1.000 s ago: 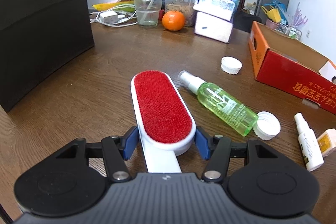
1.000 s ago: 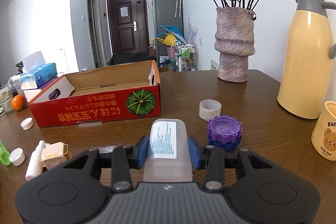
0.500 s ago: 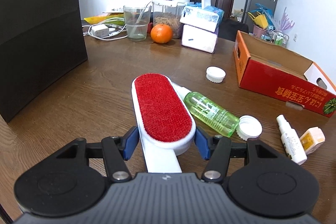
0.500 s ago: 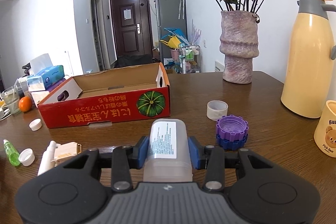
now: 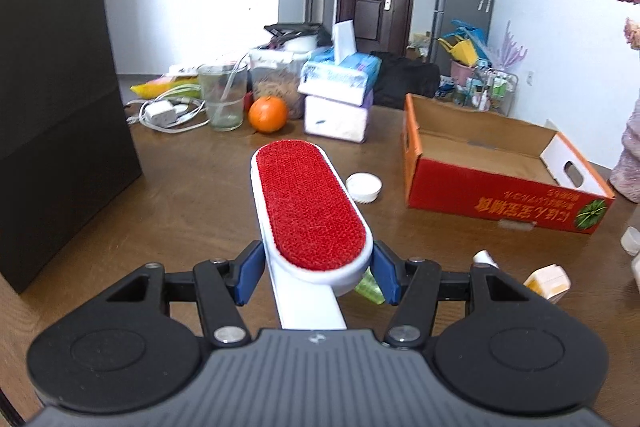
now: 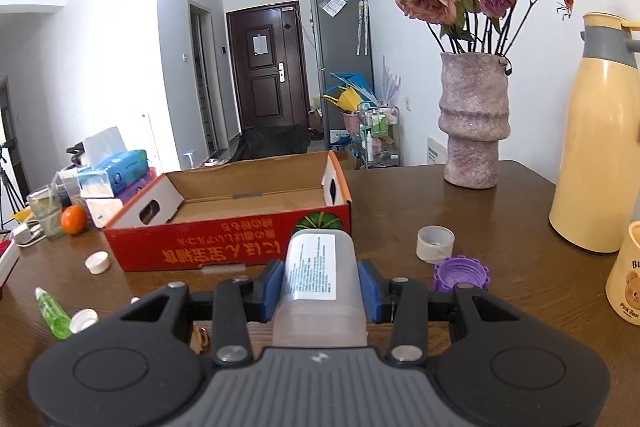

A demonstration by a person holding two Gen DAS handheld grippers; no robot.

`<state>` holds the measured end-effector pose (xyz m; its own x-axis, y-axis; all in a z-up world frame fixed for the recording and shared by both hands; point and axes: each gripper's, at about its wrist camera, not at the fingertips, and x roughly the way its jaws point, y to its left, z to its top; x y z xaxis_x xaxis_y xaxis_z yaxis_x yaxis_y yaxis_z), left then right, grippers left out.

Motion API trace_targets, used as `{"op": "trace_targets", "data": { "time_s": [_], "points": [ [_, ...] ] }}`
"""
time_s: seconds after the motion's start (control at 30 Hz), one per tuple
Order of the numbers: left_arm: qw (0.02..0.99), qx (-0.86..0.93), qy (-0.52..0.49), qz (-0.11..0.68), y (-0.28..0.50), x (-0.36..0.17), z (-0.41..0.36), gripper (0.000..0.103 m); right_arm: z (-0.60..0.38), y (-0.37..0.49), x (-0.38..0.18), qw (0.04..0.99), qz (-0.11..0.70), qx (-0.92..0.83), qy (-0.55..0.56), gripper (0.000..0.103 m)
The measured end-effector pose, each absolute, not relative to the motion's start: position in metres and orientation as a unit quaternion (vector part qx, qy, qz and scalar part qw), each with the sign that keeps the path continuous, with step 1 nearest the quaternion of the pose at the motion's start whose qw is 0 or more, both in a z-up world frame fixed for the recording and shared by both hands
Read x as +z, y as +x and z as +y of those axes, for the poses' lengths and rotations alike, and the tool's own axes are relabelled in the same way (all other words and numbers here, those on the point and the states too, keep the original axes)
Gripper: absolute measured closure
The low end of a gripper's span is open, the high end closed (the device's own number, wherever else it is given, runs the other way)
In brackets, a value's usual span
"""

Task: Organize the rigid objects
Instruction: 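Lift the lint brush and white container and carry both toward the red box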

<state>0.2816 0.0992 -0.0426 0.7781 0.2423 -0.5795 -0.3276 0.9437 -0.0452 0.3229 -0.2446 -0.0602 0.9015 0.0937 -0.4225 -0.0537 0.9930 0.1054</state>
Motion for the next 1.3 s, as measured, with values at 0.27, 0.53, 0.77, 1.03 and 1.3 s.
{"op": "trace_targets", "data": {
  "time_s": [0.27, 0.53, 0.77, 1.03, 1.3],
  "points": [
    [0.949, 0.121, -0.066, 0.284, 0.295, -0.023, 0.082, 0.045, -0.235, 0.327, -0.040, 0.977, 0.202, 0.051, 0.045, 0.063],
    [0.956, 0.095, -0.055, 0.273, 0.316, -0.007, 0.062, 0.045, -0.222, 0.341, -0.027, 0.979, 0.191, 0.064, 0.040, 0.063],
    [0.961, 0.074, -0.062, 0.259, 0.335, 0.004, 0.050, 0.045, -0.213, 0.355, -0.021, 0.980, 0.182, 0.071, 0.045, 0.063],
    [0.963, 0.067, -0.073, 0.249, 0.361, 0.009, 0.041, 0.045, -0.205, 0.377, -0.018, 0.980, 0.178, 0.078, 0.047, 0.063],
    [0.967, 0.068, -0.075, 0.233, 0.386, 0.011, 0.034, 0.045, -0.201, 0.406, -0.014, 0.981, 0.168, 0.076, 0.055, 0.063]
  ]
}}
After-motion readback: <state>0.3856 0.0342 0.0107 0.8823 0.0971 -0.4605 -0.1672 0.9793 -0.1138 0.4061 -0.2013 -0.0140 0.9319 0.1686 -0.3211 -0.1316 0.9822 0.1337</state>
